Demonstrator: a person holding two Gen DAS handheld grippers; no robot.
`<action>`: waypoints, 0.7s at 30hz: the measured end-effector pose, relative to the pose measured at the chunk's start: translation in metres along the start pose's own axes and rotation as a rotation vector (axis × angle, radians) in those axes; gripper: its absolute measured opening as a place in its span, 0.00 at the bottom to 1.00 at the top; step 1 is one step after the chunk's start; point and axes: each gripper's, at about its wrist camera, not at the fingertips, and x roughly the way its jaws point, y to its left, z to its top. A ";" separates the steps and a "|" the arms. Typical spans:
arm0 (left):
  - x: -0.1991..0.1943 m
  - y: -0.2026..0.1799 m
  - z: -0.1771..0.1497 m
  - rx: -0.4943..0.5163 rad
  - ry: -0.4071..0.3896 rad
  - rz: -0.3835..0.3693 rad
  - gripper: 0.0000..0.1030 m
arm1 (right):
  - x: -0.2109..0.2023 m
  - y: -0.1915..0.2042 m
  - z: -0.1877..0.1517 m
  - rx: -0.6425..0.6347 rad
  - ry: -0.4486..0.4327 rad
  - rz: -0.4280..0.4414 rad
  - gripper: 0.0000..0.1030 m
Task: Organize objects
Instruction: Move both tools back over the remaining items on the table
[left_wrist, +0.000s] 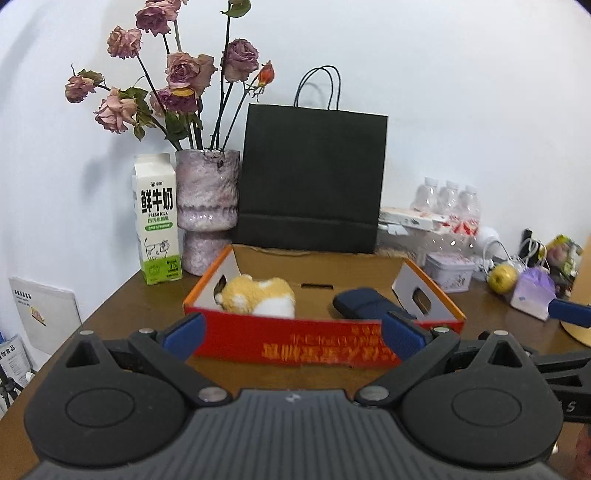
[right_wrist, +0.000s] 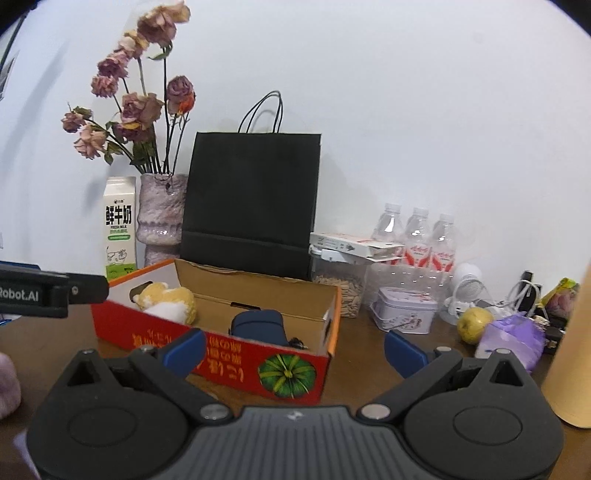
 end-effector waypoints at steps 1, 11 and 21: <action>-0.005 0.000 -0.003 0.002 -0.001 -0.004 1.00 | -0.006 -0.001 -0.003 -0.001 0.002 0.002 1.00; -0.032 -0.001 -0.031 0.019 0.013 -0.023 1.00 | -0.045 -0.014 -0.031 -0.005 0.040 0.009 1.00; -0.045 0.003 -0.055 0.040 0.061 -0.026 1.00 | -0.074 -0.033 -0.068 -0.007 0.101 -0.016 1.00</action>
